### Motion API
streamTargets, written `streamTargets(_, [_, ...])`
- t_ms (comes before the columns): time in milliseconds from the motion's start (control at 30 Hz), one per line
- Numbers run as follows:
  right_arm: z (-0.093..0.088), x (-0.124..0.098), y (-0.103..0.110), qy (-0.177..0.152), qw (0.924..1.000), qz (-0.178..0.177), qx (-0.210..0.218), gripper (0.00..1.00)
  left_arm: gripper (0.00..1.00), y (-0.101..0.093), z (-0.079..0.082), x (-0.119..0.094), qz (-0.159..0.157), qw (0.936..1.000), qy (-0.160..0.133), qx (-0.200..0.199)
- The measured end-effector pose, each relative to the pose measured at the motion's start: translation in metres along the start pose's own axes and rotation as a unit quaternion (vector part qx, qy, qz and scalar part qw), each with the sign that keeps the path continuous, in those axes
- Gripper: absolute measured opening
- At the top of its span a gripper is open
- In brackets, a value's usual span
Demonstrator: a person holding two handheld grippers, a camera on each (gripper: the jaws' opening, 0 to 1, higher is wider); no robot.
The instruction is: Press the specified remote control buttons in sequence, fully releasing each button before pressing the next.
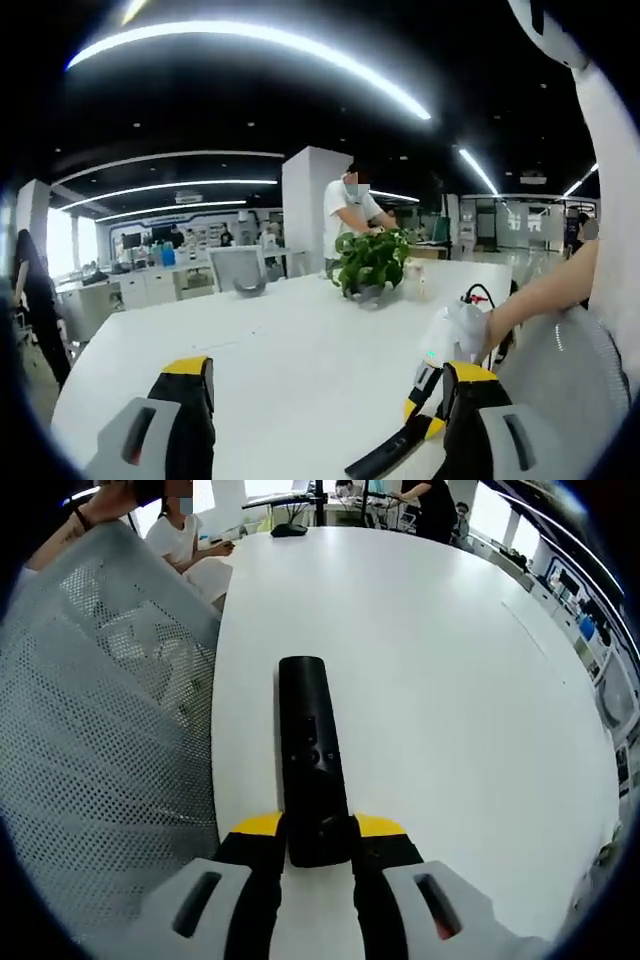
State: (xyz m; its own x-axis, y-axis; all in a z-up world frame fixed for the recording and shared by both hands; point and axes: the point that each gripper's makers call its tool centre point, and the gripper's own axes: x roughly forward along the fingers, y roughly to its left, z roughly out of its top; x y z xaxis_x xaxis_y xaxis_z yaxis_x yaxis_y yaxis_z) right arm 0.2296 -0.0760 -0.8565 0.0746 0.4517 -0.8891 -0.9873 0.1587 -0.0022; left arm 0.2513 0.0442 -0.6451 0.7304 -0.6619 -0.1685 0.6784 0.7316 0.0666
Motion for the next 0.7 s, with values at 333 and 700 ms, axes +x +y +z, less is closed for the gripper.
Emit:
streamTargets(333, [0.0008, -0.0009, 0.0003, -0.022, 0.9993, 0.014, -0.028, 0.25, 0.98, 0.0047, -0.0088, -0.0016, 0.002, 0.9999, 0.012, -0.009])
streamTargets(700, [0.0011, -0.0013, 0.0009, -0.023, 0.9993, 0.018, -0.024, 0.24, 0.97, 0.0062, -0.0071, -0.0054, 0.003, 0.9996, 0.010, -0.025])
